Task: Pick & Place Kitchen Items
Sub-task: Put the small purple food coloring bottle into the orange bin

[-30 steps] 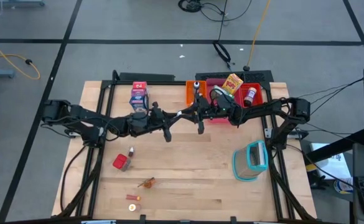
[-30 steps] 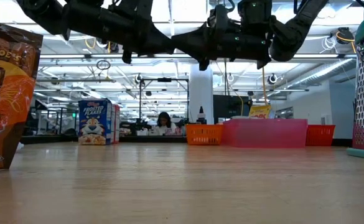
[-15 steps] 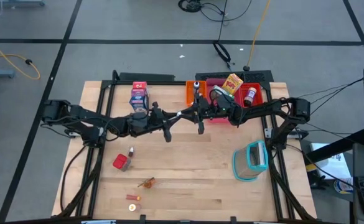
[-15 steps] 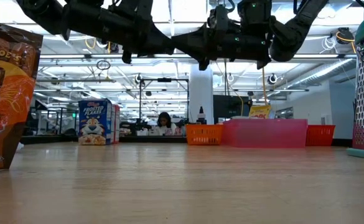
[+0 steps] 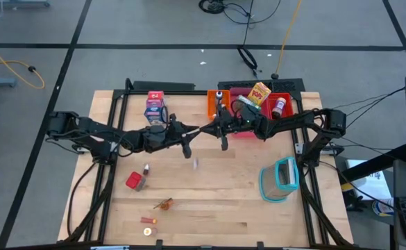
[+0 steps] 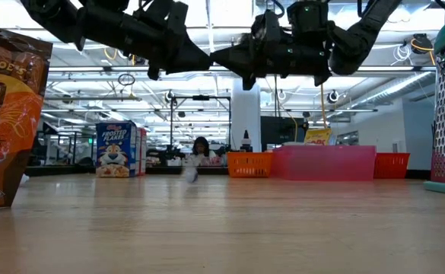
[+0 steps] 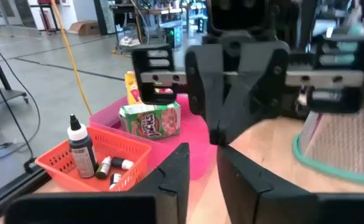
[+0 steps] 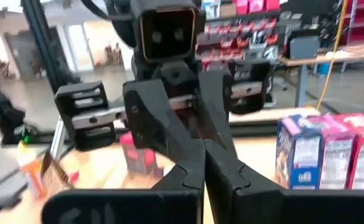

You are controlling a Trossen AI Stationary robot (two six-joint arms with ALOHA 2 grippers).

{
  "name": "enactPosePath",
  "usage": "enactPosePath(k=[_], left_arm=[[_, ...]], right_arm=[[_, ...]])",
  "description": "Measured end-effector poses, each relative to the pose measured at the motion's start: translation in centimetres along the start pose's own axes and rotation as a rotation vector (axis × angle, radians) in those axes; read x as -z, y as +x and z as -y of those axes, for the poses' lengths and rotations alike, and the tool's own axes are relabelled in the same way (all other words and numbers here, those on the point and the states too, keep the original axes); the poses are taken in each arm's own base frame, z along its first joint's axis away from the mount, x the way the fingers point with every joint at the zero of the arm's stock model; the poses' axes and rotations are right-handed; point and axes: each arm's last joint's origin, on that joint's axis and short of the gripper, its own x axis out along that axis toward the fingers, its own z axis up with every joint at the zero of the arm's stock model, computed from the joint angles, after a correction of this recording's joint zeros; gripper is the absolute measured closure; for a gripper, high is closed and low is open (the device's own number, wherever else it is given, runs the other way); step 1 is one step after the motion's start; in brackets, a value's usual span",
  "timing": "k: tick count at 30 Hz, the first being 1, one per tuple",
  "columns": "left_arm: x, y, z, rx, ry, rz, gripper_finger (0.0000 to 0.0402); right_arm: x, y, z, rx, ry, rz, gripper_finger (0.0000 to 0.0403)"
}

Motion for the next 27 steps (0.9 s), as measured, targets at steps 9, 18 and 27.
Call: enactPosePath(k=[9,18,27], left_arm=[[0.7,-0.1,0.0,0.025,0.067,-0.078,0.0374],[2.1,-0.9,2.0,0.409,0.129,-0.211,0.0399],[3.6,-2.8,4.5,0.58,0.163,-0.359,0.0357]], right_arm=[[3.2,-0.1,-0.6,-0.029,0.1,-0.28,0.0396],[4.0,0.6,-3.3,-0.107,0.102,-0.358,0.0372],[3.9,0.9,-4.3,-0.137,0.094,-0.353,0.035]])
